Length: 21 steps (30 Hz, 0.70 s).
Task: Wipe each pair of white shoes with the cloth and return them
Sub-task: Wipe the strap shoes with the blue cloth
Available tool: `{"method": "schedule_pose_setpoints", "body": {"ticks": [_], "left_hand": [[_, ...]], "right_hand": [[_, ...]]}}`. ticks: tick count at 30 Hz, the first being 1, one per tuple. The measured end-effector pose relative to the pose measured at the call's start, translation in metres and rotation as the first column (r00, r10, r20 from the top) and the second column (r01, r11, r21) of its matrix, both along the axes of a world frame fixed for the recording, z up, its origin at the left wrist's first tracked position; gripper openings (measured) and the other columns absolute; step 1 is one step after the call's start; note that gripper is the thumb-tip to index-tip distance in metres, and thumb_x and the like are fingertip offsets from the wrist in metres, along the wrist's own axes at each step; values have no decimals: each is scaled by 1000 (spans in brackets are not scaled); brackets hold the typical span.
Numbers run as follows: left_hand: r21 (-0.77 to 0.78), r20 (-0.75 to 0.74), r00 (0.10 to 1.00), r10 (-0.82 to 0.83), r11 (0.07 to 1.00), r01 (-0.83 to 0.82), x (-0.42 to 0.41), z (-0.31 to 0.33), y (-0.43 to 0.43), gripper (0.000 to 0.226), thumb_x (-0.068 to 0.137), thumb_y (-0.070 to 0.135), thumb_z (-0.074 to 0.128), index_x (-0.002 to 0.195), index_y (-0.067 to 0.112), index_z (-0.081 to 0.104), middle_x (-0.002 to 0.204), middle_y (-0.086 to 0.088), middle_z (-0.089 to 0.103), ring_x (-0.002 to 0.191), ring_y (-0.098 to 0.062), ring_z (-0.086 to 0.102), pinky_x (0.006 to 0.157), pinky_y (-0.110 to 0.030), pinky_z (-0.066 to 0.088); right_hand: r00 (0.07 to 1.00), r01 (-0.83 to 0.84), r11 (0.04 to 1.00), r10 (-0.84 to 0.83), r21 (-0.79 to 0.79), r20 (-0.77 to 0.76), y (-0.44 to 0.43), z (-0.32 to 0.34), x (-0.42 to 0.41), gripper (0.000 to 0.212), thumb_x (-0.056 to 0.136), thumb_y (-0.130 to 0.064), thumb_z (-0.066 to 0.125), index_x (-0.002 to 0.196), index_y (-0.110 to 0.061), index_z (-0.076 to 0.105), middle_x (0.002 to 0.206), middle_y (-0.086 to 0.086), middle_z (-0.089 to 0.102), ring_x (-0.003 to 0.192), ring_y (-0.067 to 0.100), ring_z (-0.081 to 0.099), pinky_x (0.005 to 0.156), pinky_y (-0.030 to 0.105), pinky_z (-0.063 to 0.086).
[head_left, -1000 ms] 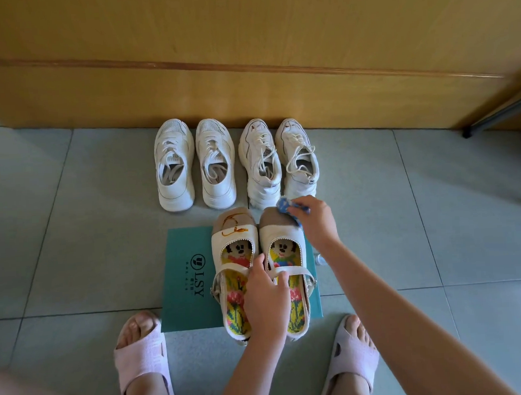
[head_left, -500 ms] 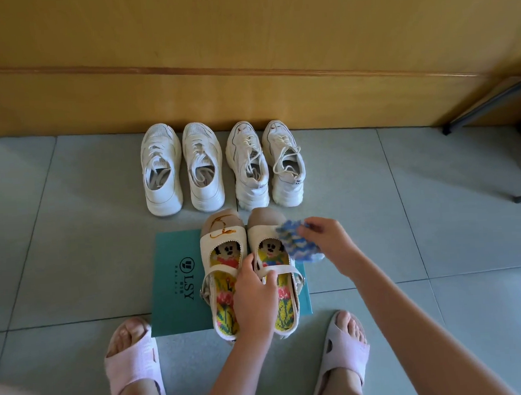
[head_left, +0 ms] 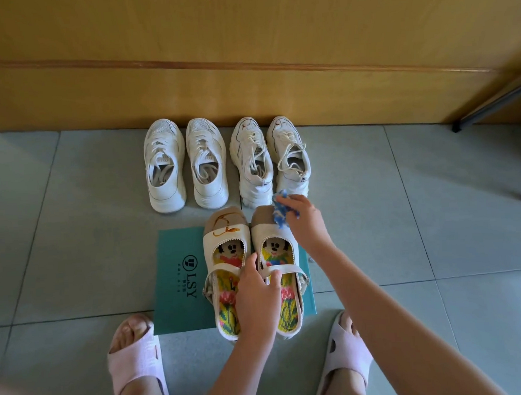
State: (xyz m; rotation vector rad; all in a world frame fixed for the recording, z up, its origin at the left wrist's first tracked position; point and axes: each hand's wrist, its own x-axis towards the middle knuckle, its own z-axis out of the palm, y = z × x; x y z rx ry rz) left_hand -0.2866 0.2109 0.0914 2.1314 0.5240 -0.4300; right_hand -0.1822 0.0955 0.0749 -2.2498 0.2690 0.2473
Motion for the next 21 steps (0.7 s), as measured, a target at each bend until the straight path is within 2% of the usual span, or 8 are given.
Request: {"method": "schedule_pose_setpoints", "body": {"ticks": [3, 5, 8, 11, 14, 16, 19, 21], "left_hand": [[15, 3, 1000, -9, 1000, 9, 0, 1, -1, 55, 91, 30, 55, 141, 19, 35, 126, -1, 58, 99, -13, 61, 80, -27, 54], [15, 4, 1000, -10, 1000, 10, 1, 2, 0, 55, 91, 30, 55, 141, 19, 35, 126, 0, 58, 102, -14, 60, 83, -28, 53], [8, 10, 1000, -7, 1000, 7, 1, 3, 0, 56, 90, 30, 57, 141, 18, 36, 129, -1, 57, 110, -17, 59, 89, -36, 53], [-6, 17, 1000, 0, 1000, 0, 2, 3, 0, 57, 89, 32, 60, 140, 17, 37, 129, -1, 57, 111, -18, 58, 89, -35, 53], [-23, 16, 1000, 11, 1000, -11, 2, 2, 0, 56, 88, 32, 62, 138, 18, 40, 128, -1, 58, 110, -19, 59, 88, -35, 53], [-22, 17, 1000, 6, 1000, -5, 2, 3, 1, 55, 89, 32, 61, 137, 18, 40, 127, -1, 58, 109, -19, 59, 87, -36, 53], [-14, 37, 999, -7, 1000, 8, 0, 3, 1, 54, 90, 31, 59, 138, 17, 39, 127, 0, 57, 108, -17, 59, 85, -30, 53], [-9, 37, 999, -8, 1000, 8, 0, 2, 1, 53, 91, 29, 57, 139, 17, 38, 126, -1, 58, 105, -17, 60, 84, -29, 54]], "right_hand": [[999, -42, 999, 42, 1, 22, 0, -1, -7, 37, 90, -12, 58, 126, -14, 59, 126, 4, 53, 102, 9, 47, 83, 9, 31], [998, -23, 1000, 23, -4, 56, 0, -4, -10, 36, 87, -8, 62, 123, -11, 61, 122, 7, 56, 100, 13, 52, 77, 3, 32], [997, 30, 999, -30, -10, 75, -2, -5, -19, 31, 86, -3, 61, 117, -9, 66, 117, 7, 60, 98, 17, 58, 78, 9, 36], [997, 39, 999, -36, -36, 65, -11, -4, -39, 29, 86, -4, 62, 114, -10, 67, 114, 5, 62, 89, 10, 56, 77, 13, 42], [999, 40, 999, -40, -3, -26, -31, -6, -60, 30, 84, -1, 64, 112, -10, 68, 107, 6, 67, 73, -2, 58, 70, 5, 47], [993, 76, 997, -75, 6, -91, -41, -1, -67, 31, 83, 0, 65, 113, -9, 67, 99, 6, 67, 64, -6, 58, 68, 7, 50], [979, 203, 975, -204, 96, 6, -40, 15, -56, 34, 83, -2, 66, 117, -4, 63, 93, 2, 64, 61, -18, 57, 62, 2, 47], [984, 150, 978, -162, 142, 78, -24, 25, -41, 36, 82, 0, 66, 117, -4, 63, 97, 0, 62, 65, -18, 58, 61, 0, 43]]}}
